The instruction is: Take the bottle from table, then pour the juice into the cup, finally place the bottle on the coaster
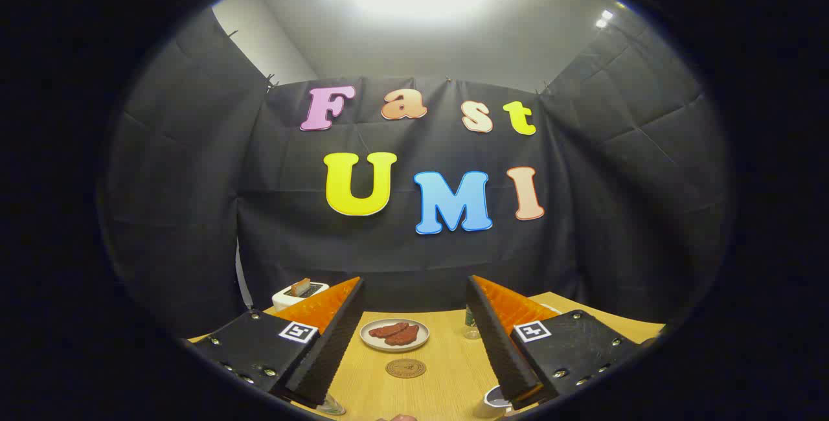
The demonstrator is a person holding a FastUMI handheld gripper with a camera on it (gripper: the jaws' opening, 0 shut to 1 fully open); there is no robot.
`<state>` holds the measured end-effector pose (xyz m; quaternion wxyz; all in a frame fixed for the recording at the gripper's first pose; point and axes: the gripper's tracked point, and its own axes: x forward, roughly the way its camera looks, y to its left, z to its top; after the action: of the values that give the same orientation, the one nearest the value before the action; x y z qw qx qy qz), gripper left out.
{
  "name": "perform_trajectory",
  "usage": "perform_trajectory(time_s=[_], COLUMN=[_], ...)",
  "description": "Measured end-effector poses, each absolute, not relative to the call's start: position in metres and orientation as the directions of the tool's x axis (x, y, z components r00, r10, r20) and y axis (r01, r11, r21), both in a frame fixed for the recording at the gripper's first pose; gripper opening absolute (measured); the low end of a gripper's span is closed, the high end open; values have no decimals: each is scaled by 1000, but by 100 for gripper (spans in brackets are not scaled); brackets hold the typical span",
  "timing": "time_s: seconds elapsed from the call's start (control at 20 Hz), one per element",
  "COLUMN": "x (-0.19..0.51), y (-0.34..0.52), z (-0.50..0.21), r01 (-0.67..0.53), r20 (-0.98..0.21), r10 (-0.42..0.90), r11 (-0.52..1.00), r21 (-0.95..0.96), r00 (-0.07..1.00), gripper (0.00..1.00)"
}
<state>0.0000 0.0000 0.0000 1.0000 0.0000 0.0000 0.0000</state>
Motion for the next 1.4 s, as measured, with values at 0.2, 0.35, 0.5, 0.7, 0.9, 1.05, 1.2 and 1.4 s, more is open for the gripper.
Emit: perform_trajectory(time_s=[0.2, 0.35, 0.5, 0.7, 0.9, 1.05, 1.2, 1.4], x=[-3, -8, -14, -20, -23, -22, -24, -24], y=[12, 17, 16, 13, 9, 8, 11, 22], z=[8, 15, 17, 18, 17, 15, 9, -9], r01=[-38, -61, -68, -65, -58, -62, -67, -75], r20=[13, 30, 35, 39, 41, 39, 44, 32], r10=[38, 61, 68, 66, 58, 61, 67, 75], r11=[999, 998, 998, 998, 998, 998, 998, 997], r21=[-15, -16, -5, -12, -2, 8, -4, 12], r00=[999, 998, 997, 997, 997, 997, 997, 997], gripper=[95, 95, 95, 95, 95, 95, 95, 95])
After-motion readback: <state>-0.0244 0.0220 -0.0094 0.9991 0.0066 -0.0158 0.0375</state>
